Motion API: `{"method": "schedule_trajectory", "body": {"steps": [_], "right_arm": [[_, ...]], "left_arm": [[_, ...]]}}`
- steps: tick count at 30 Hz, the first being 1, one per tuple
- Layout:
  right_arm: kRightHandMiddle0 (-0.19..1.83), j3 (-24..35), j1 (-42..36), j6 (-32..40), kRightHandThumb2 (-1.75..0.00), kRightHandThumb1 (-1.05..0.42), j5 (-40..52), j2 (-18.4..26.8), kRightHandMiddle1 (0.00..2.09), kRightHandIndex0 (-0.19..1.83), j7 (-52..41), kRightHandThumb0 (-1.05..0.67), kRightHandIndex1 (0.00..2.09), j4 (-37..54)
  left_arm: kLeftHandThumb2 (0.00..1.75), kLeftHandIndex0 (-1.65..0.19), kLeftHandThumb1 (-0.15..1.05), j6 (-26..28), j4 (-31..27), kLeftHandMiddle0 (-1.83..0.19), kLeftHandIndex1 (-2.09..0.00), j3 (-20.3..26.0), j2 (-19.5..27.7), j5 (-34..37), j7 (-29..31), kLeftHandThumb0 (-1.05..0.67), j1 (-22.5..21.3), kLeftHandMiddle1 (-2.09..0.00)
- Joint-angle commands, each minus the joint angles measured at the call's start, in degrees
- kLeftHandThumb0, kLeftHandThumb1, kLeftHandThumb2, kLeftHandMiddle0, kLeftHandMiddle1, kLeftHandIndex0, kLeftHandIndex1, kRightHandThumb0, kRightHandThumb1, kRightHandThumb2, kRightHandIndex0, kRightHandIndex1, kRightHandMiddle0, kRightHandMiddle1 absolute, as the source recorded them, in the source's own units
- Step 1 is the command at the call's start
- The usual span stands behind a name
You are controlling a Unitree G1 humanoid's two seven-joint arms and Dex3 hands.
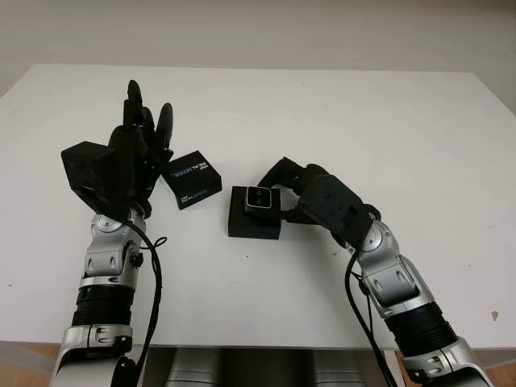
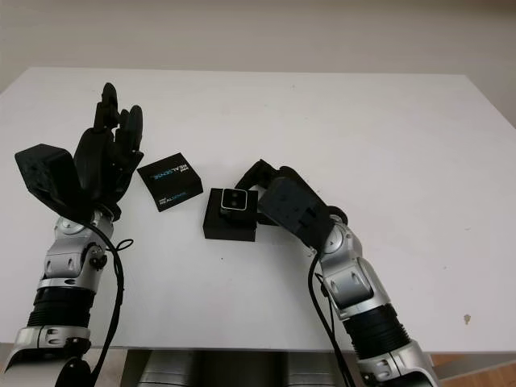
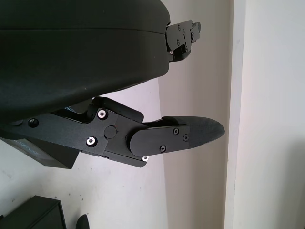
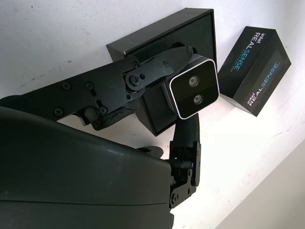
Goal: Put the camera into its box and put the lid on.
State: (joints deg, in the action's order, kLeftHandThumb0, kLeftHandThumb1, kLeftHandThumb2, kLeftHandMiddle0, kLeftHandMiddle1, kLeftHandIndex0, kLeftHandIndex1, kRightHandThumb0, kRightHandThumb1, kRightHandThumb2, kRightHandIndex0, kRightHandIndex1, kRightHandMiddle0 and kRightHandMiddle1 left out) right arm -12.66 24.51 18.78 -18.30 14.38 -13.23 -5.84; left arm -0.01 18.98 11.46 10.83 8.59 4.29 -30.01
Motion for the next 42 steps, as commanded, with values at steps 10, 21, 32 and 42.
{"method": "schedule_trajectory", "body": {"steps": [10,21,32,42], "right_arm": [[0.28,-0.36,0.48,-1.17,-0.05,-0.99,-0.92,0.45,1.85,0.33,-0.18,-0.36,0.06,0.27],[0.26,-0.59,0.17,-1.59,-0.06,-1.00,-1.11,0.38,1.83,0.33,-0.35,-0.36,0.06,-0.05],[0.26,-0.98,-0.30,-1.24,-0.05,-1.00,-1.48,0.46,1.79,0.34,-0.67,-0.36,0.06,0.55],[0.27,-1.51,-0.65,-0.26,-0.05,-1.00,-2.98,0.49,1.78,0.34,-0.41,-0.37,0.06,1.49]], "left_arm": [[0.49,0.19,1.05,0.34,-1.49,0.19,0.00,0.02,0.05,0.21,0.13,-0.62,0.63,0.00],[0.49,0.19,1.05,0.45,-1.70,0.19,0.00,0.08,-0.41,0.48,-0.12,-0.62,0.78,0.00],[0.48,0.19,1.05,0.86,-2.50,0.19,0.00,-0.07,-0.47,0.43,-0.25,-0.63,1.27,0.00],[0.48,0.19,1.05,1.57,-3.46,0.19,0.00,-0.03,-0.48,0.50,-0.34,-0.64,1.77,0.00]]}}
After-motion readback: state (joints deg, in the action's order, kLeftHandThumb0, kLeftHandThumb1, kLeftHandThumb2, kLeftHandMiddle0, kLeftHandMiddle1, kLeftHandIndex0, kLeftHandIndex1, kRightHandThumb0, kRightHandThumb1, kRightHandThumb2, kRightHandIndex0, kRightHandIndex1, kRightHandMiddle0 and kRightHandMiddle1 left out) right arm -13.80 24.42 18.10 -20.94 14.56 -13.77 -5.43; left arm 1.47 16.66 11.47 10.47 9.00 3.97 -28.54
